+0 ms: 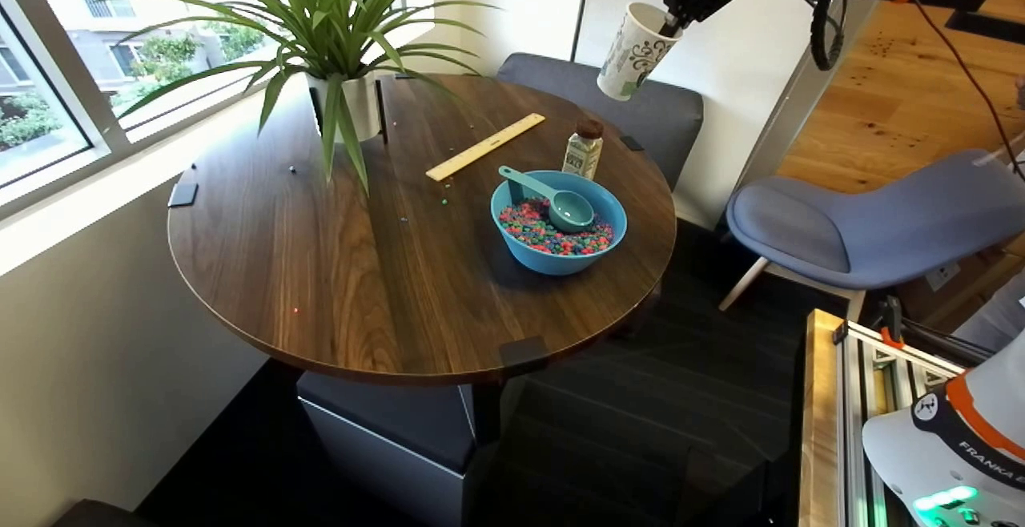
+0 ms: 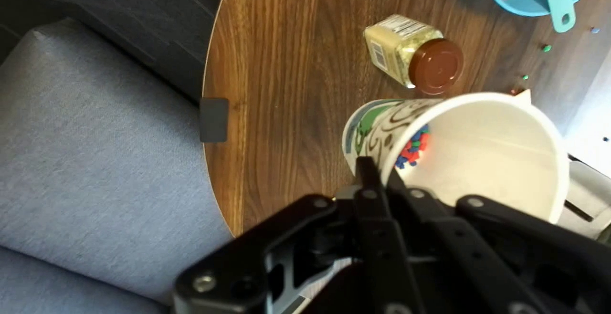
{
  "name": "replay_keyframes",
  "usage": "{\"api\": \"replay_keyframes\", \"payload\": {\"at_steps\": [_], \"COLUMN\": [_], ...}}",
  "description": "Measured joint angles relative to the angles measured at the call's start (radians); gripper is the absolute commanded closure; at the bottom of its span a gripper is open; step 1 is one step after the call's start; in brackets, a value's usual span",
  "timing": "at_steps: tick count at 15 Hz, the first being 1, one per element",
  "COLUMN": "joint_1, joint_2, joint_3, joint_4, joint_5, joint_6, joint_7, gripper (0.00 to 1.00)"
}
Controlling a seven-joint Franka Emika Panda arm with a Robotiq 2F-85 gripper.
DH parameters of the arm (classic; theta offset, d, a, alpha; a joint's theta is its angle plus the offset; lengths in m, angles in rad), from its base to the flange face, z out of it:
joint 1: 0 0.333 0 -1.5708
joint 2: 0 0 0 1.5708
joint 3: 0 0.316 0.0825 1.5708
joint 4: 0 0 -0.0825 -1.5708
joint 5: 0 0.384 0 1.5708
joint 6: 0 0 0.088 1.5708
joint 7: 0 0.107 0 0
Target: Move the paper cup to the right
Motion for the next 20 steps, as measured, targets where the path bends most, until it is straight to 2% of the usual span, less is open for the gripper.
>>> {"api": "replay_keyframes", "payload": {"at_steps": [5,7,12,16,20], "joint_1": [0.006,0.003,-0.004,-0.002,0.003], "joint_2": [0.005,0.043,0.246,0.421,0.552], "joint_3": [0.003,-0.008,-0.024,-0.004,0.014], "joint_4": [0.013,0.057,0.321,0.532,0.636], "joint_5": [0.010,0.037,0.083,0.082,0.079], "joint_6": [0.000,-0.028,-0.208,-0.357,-0.400], "joint_7": [0.007,0.015,0.065,0.122,0.169], "gripper": [0.99,0.99,0.99,0.99,0.99]}}
